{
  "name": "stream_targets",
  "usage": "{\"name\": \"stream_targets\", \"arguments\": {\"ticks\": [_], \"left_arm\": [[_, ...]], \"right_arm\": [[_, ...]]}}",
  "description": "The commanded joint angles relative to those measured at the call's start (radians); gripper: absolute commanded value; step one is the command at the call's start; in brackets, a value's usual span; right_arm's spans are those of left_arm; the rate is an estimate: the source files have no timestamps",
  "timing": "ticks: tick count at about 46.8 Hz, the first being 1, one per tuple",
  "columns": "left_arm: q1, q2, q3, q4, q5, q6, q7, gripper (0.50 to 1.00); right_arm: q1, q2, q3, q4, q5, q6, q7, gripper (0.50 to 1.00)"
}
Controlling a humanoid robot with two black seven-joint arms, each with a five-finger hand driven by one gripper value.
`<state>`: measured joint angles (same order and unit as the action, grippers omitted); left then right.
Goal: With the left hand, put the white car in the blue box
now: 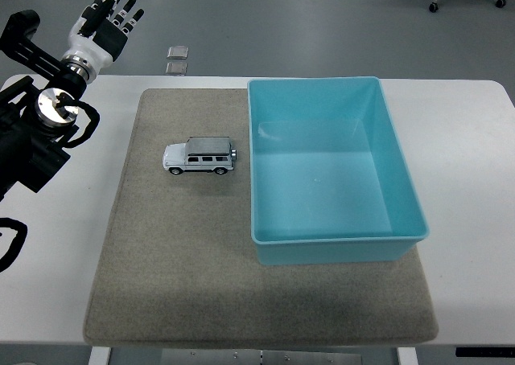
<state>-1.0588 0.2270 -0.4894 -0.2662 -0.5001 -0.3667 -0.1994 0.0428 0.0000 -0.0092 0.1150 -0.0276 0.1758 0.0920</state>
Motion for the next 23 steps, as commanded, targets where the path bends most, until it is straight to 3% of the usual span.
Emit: {"name": "stream_targets", "arguments": {"ticks": [1,23], "left_arm": [[0.0,0.0,0.0,-0.001,0.0,-0.001,0.0,0.996],[0.0,0.011,-0.011,-0.002,0.0,0.0,0.0,0.996]], "right_arm": [[0.0,0.0,0.0,0.0,0.0,-0.001,0.0,0.936],[-0.001,0.0,0.0,0.0,0.0,0.001,0.0,0.936]]}}
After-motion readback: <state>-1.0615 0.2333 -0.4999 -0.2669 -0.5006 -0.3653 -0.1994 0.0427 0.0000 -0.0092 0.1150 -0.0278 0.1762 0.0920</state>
